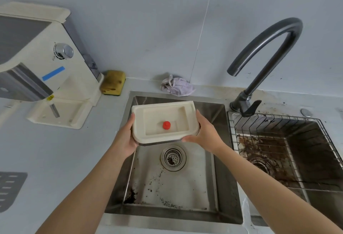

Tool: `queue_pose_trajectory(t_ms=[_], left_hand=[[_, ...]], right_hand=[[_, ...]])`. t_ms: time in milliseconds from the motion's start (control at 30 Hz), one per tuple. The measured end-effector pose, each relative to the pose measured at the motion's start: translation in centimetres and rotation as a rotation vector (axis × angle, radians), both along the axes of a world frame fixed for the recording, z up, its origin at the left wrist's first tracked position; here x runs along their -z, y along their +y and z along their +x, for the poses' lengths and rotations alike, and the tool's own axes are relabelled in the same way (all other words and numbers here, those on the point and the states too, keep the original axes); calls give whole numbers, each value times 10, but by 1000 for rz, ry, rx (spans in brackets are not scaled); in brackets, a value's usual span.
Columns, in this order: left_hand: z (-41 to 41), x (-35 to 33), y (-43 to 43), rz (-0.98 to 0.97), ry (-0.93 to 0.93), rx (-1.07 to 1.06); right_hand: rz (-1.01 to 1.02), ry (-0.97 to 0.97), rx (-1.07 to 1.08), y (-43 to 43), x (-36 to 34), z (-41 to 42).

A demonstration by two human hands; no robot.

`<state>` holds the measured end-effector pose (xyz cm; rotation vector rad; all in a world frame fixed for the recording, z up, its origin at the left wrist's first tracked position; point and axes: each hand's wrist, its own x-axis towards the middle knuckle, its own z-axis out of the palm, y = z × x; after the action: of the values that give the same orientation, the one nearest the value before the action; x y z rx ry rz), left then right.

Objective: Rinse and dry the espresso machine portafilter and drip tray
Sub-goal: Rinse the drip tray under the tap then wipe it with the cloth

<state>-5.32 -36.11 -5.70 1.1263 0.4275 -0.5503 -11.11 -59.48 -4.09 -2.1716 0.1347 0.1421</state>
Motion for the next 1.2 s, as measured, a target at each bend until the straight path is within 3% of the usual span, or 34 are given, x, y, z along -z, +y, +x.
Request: queue_pose_trajectory(t_ms=[300,400,533,633,900,1033,1200], left_hand=[[23,11,7,-110,52,-126],[31,15,12,-105,59,-168],[40,18,23,-41,69,-226],[43,22,29,-20,90,-246],[47,33,40,27,112,-311],[50,38,46,42,99,-334],[50,42,51,75,95,-346]], right_hand=[[63,114,-44,1,8,33],[207,132,-92,-2,6,52],[375,122,143,-15,-1,101],[118,83,123,-18,2,145],[-729,25,-330,-6,27,202],[-763,86,-309,-3,43,210],[-825,-5,-208,-3,58,213]])
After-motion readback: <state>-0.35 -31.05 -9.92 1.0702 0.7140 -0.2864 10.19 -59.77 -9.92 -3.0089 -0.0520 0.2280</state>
